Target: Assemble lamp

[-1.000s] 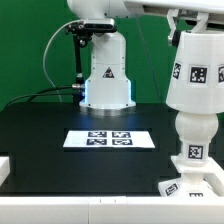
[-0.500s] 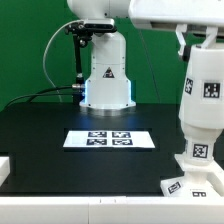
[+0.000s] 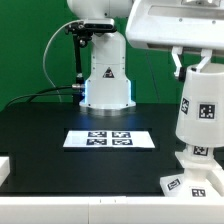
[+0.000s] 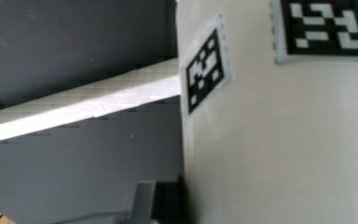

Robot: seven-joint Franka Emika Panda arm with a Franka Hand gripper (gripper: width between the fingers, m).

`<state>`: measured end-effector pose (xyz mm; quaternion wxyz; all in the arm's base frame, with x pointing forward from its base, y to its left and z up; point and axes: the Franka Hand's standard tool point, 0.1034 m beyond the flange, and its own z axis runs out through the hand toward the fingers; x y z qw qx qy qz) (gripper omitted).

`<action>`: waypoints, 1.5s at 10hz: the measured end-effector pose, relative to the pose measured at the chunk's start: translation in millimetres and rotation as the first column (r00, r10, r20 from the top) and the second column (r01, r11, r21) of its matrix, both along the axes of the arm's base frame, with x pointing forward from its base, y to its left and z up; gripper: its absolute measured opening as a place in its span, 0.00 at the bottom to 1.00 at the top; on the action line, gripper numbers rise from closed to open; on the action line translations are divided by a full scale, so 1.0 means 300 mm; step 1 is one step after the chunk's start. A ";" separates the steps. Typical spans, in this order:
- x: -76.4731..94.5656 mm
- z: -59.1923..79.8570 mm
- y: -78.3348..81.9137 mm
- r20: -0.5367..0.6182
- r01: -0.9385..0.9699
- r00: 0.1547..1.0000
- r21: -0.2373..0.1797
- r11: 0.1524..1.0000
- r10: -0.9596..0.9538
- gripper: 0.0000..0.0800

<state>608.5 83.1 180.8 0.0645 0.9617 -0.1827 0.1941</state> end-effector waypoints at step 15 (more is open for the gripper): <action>-0.005 0.036 -0.054 -0.103 -0.060 0.991 0.206 0.977 0.082 0.87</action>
Offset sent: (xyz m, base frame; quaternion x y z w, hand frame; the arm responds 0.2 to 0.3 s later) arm 0.0000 0.0000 0.0000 0.0000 0.0000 0.0000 1.0000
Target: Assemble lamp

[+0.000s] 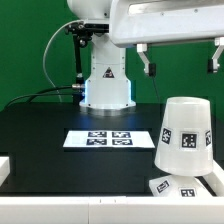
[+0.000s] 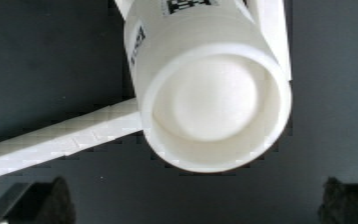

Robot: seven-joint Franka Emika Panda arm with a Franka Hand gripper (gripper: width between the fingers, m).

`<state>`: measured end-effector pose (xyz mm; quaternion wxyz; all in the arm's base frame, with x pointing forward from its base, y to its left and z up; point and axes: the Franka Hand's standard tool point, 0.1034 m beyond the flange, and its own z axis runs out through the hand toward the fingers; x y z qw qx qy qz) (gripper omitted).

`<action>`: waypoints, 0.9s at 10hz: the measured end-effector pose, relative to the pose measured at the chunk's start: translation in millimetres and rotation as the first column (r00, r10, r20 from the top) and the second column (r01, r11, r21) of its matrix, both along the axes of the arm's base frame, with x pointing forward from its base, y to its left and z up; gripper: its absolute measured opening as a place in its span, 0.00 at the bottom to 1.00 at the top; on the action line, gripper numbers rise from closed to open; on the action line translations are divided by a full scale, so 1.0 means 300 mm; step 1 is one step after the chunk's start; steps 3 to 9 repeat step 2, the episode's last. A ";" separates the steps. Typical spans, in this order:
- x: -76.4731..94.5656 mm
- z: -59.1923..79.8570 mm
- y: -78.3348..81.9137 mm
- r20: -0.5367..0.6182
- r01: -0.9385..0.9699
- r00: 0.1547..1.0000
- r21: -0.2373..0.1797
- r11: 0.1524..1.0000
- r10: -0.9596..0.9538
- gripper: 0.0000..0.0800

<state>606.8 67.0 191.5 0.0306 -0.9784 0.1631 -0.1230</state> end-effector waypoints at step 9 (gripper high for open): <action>0.000 0.000 0.002 0.000 -0.001 1.000 0.001 1.000 0.001 0.87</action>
Offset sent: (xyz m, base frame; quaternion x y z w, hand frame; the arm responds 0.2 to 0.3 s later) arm 0.0000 0.0000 0.0000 0.0000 0.0000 0.0000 1.0000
